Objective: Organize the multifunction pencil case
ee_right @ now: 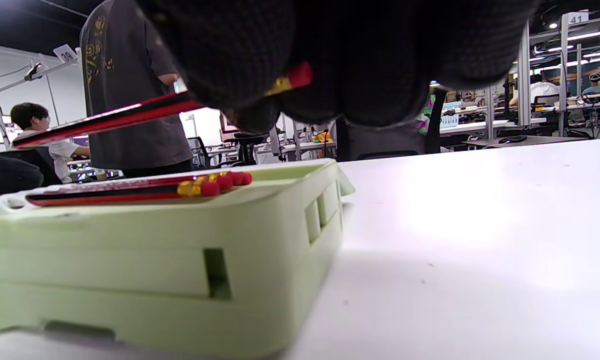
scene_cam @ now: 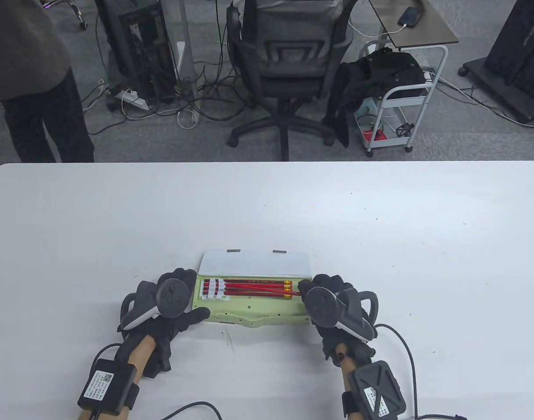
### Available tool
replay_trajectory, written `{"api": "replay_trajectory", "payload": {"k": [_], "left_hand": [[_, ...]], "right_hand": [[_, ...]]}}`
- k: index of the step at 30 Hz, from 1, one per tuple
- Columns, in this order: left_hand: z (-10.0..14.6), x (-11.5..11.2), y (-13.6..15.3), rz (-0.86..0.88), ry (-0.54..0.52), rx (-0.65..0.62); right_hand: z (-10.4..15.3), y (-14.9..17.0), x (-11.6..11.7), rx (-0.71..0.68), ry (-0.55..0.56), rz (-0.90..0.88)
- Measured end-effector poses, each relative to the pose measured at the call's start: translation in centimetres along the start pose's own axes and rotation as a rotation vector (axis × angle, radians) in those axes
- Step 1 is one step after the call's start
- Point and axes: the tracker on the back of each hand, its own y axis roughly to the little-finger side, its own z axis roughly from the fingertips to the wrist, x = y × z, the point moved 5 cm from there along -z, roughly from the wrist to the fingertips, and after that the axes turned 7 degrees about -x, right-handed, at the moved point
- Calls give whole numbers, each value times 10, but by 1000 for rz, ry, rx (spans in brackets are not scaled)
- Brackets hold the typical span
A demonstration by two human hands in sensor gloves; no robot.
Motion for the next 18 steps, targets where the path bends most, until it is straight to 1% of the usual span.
{"api": "replay_trajectory", "payload": {"k": [7,18], "left_hand": [[-1,-1,0,-3,-2,-4],[-2,-1,-1,-10,-3,-5]], "right_hand": [[-2,-7,8,-9,-41,50],[-5,-12,10,-23,-53,82]]}}
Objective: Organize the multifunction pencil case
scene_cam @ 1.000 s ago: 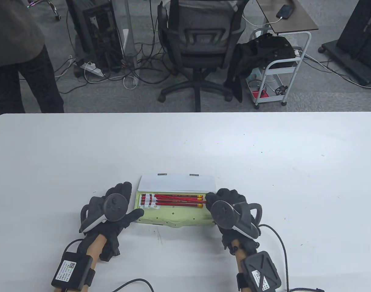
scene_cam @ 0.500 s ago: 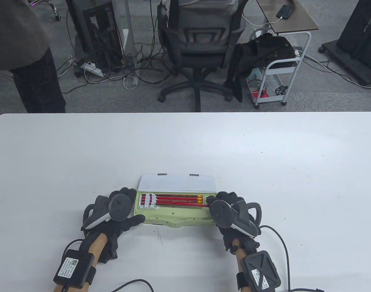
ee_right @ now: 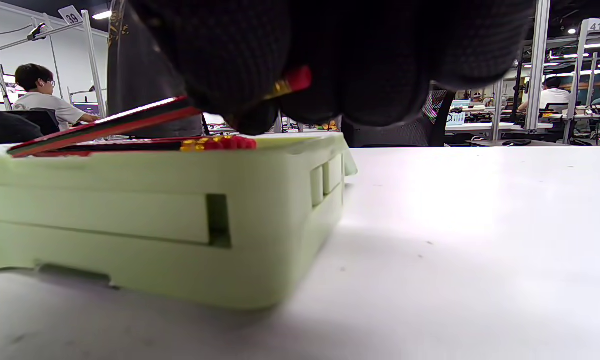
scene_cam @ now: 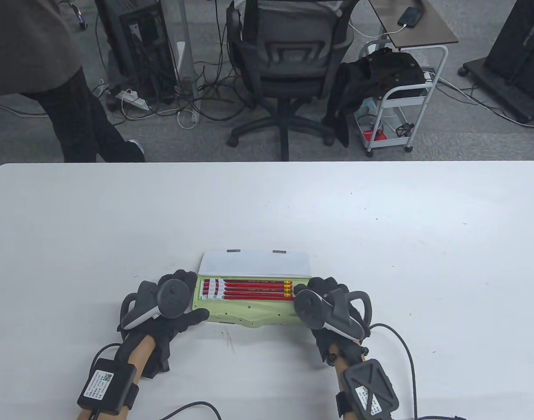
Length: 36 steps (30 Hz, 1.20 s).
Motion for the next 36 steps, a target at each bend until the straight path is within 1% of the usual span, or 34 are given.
{"api": "replay_trajectory", "payload": {"k": [9,14,20,30,33,36], "left_hand": [[-1,0,-1,-9,0,0],[-1,0,-1,-10,1,3],[-1,0,-2,-19,2,3],[-1,-1,-3,-15,6,3],[-1,0,-3,-14,7,4],[-1,0,-2,-12,9,4]], "right_hand": [[-3,-12,1,-37,26,35],[-5,-21,3,-74,58,87],[-7,-29,6,-113,72,155],[-6,-26,6,-100,93,105],[-3,-17,-1,-68,129,18],[0,-2,-9,-3,169,-63]]}}
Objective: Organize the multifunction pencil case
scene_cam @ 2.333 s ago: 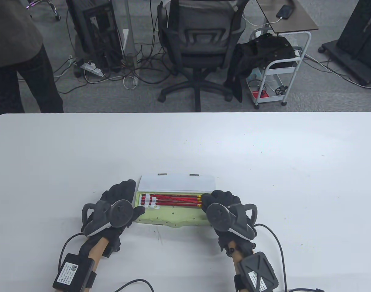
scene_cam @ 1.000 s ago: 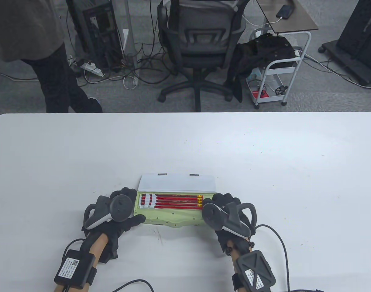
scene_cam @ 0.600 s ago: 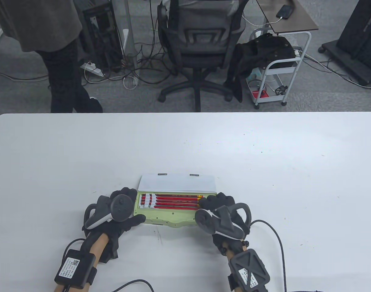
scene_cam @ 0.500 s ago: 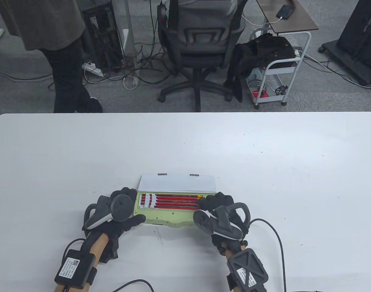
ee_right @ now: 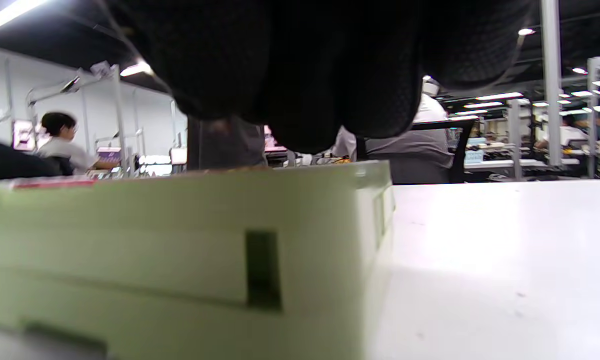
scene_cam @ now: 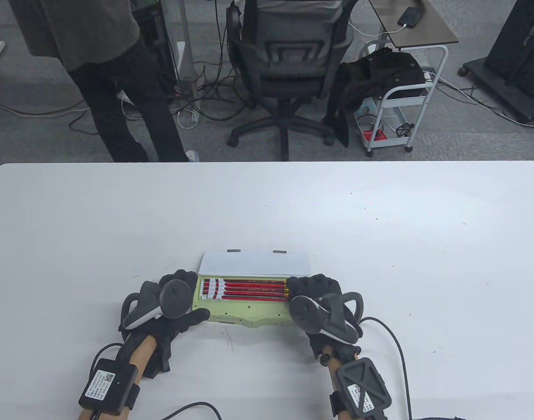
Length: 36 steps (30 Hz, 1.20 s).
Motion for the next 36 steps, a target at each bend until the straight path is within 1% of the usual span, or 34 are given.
{"api": "replay_trajectory", "payload": {"k": [4,5,7,9,11,13,27,33,36], "left_hand": [[0,0,0,4,3,1],[0,0,0,2,3,1],[0,0,0,-2,1,1],[0,0,0,-3,1,1],[0,0,0,-2,1,1],[0,0,0,-2,2,1],[0,0,-1,-2,2,-5],[0,0,-1,13,7,-6],[0,-1,-1,20,7,-6]], "right_hand": [[4,20,2,102,-16,-11],[5,25,6,133,-37,-12],[7,30,11,172,-56,-31],[7,31,17,200,-95,-6],[5,27,22,190,-131,41],[4,24,24,187,-144,62],[-3,5,33,141,-137,92],[-2,19,29,190,-158,27],[4,33,25,237,-197,-72]]}}
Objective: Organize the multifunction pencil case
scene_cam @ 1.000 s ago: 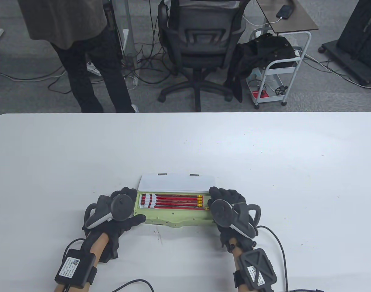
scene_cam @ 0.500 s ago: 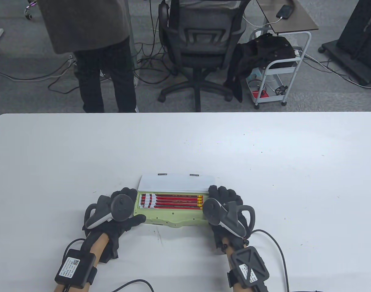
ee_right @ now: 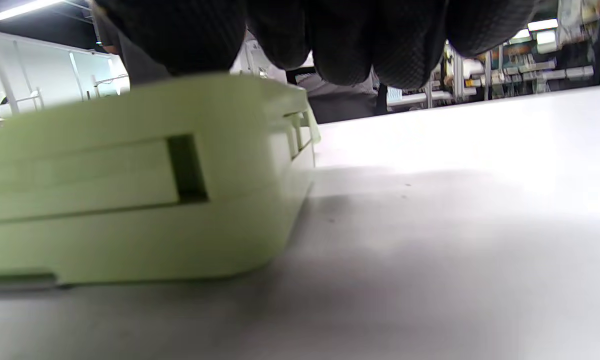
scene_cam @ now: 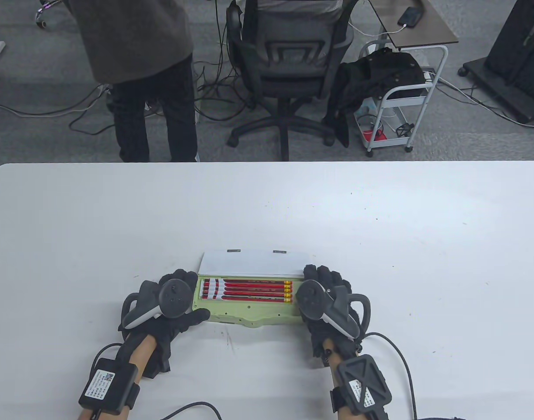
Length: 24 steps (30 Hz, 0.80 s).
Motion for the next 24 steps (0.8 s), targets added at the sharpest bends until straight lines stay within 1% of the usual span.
{"api": "replay_trajectory", "payload": {"k": [4,7,10,13,15,18,21,24], "left_hand": [[0,0,0,6,1,2],[0,0,0,10,2,3],[0,0,1,15,4,4],[0,0,2,18,7,5],[1,0,2,19,6,4],[1,0,2,23,5,3],[1,1,3,28,8,3],[1,4,6,61,11,13]], "right_hand": [[4,17,-5,15,-76,-123],[7,21,-5,-20,-122,-207],[7,19,4,-44,-219,-258],[7,11,22,-79,-361,-255],[7,7,30,-90,-411,-244],[6,3,35,-93,-421,-208],[4,1,33,-89,-388,-175],[4,2,34,-86,-388,-178]]}}
